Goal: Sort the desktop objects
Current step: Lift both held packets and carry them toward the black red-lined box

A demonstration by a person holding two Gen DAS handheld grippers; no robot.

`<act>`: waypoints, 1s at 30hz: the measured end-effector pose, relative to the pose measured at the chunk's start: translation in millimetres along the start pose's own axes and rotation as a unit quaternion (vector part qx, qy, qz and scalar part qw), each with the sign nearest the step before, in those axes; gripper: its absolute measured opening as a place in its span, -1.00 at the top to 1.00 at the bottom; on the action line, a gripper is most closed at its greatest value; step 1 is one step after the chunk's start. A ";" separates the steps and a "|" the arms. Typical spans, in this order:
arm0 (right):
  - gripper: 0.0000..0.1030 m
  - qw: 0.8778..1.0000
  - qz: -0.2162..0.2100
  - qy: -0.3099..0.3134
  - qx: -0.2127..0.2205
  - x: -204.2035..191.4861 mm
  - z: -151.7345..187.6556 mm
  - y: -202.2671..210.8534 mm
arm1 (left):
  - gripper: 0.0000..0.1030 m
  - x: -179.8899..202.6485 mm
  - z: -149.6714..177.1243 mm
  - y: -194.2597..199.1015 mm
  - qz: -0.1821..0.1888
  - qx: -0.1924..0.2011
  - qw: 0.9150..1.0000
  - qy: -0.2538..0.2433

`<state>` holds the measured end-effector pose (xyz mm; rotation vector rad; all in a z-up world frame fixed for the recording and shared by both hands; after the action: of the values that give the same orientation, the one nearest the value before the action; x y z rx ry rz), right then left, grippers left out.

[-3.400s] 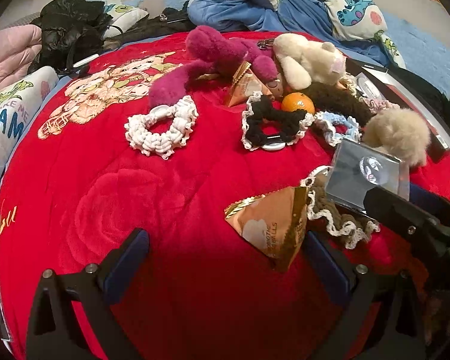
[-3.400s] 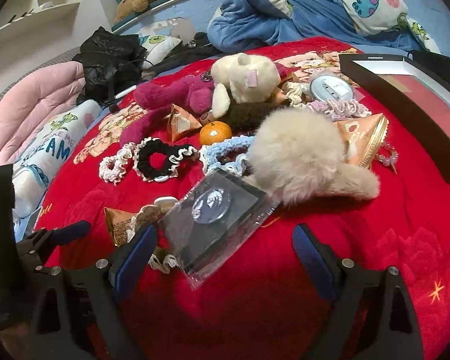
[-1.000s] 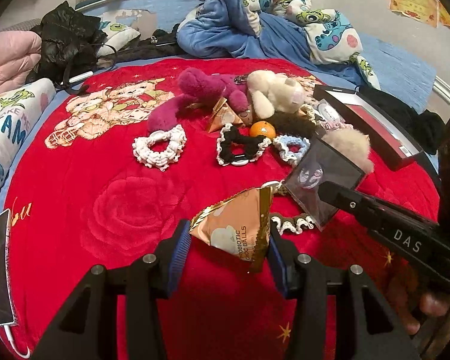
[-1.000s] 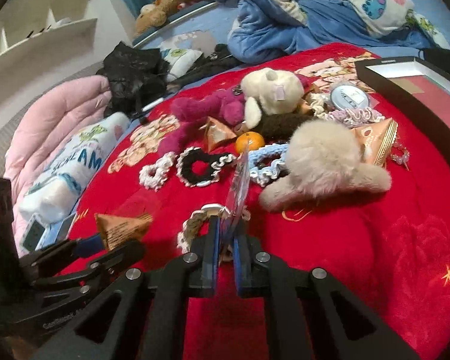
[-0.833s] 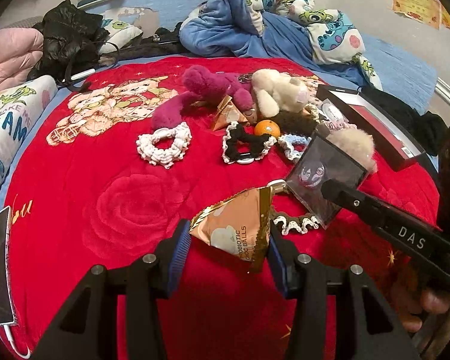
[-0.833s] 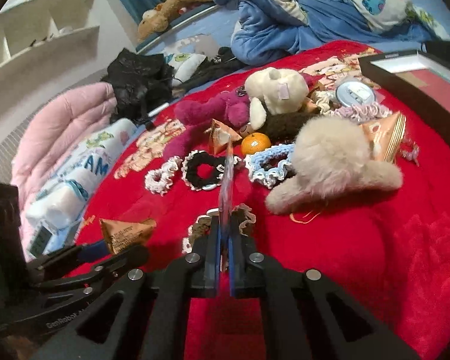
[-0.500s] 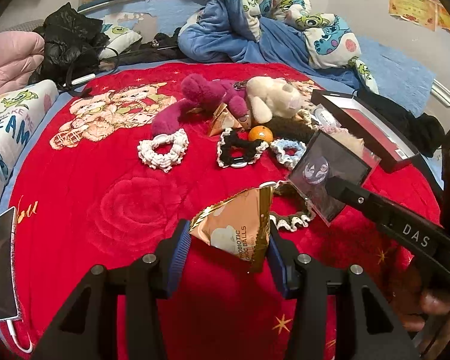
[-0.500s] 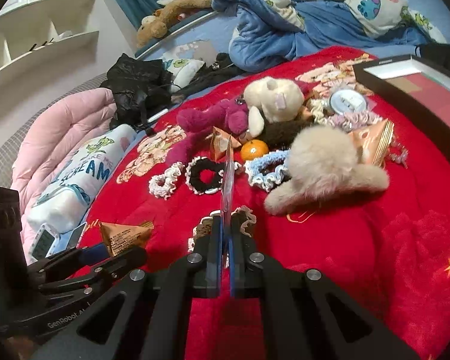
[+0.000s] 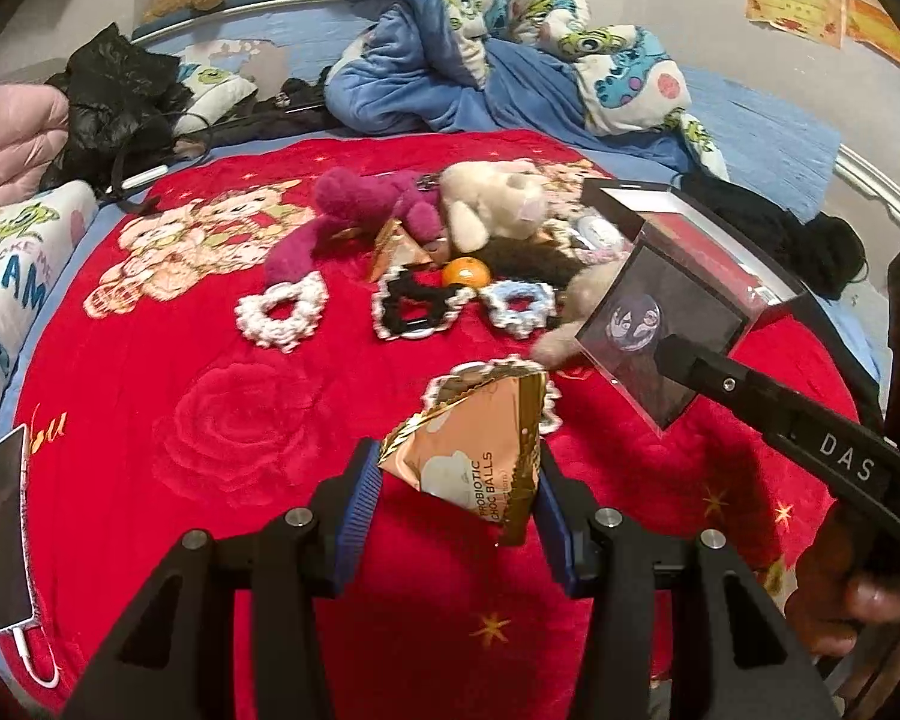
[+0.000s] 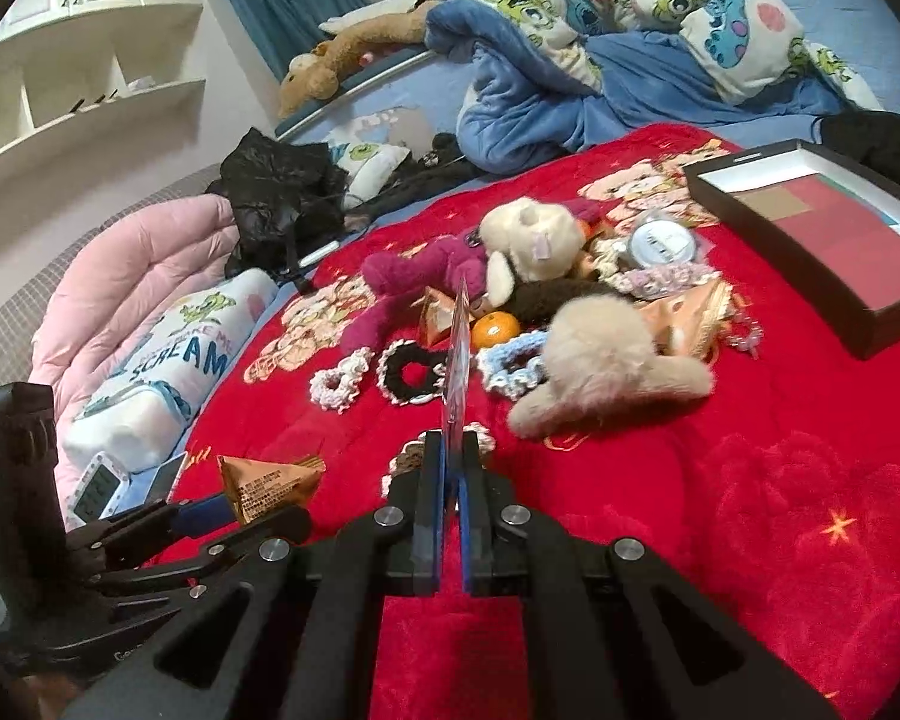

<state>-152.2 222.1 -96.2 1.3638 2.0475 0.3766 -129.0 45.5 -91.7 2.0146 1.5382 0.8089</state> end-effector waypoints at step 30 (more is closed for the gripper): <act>0.88 0.983 0.143 -0.081 0.086 126.9 7.0 138.3 | 0.03 187.2 -6.4 -32.2 0.155 -0.022 0.981 -0.116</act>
<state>-81.0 393.8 -69.0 1.7428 1.7881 0.2055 -119.0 234.8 -77.8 2.2574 1.0853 0.6828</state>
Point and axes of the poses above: each gripper's, at about its wrist camera, not at the fingertips, and y roughly against the way its jaws point, x to its right, z to its underside, the point moved 1 cm from there along -y, roughly the way its jaws point, and after that the axes turned 5 degrees about z, right-handed, at the moved point
